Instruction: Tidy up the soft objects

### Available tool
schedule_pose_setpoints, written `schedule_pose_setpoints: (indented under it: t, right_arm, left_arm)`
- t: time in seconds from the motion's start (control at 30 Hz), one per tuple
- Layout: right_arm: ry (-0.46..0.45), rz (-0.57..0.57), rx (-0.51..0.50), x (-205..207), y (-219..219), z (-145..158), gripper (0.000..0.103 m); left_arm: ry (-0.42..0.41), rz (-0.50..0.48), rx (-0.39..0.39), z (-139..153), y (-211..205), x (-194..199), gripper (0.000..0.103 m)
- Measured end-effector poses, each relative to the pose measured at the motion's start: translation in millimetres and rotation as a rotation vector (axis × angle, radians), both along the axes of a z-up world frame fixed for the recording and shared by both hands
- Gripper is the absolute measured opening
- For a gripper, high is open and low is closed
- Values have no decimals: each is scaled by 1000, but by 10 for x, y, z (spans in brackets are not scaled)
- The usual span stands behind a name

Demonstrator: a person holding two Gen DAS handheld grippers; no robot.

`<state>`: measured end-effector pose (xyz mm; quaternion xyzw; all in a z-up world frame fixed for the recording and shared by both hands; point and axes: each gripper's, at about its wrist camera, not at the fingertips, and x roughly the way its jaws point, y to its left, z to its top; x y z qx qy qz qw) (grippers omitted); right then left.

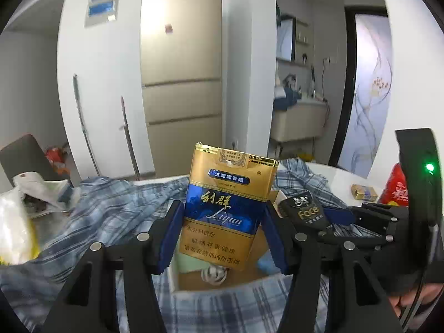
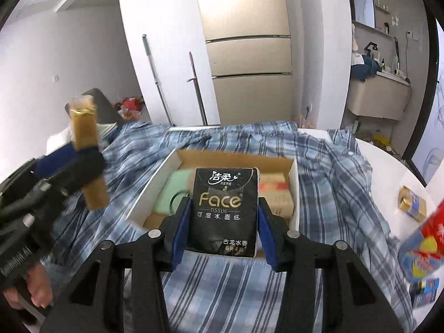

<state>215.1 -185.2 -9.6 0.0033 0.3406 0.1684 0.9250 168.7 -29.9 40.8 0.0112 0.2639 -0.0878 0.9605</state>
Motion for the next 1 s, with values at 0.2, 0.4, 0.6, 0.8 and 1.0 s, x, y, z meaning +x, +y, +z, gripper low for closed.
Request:
schedule_pose_setpoints:
  t: [0.2, 0.4, 0.6, 0.8, 1.0]
  right_arm:
    - [131, 27, 42, 545, -38, -290, 45]
    - [102, 28, 39, 613, -13, -503, 68]
    - [-31, -51, 7, 491, -128, -302, 94]
    - [-161, -68, 33, 181, -291, 36, 94]
    - [-417, -61, 124, -499, -551, 325, 98]
  left_arm:
    - [180, 21, 15, -300, -69, 571, 59]
    - [268, 20, -19, -561, -11, 758, 74]
    - [86, 56, -58, -291, 99, 535, 86]
    - [-132, 109, 22, 115, 79, -28, 86]
    - [-307, 91, -9, 194, 112, -788, 91]
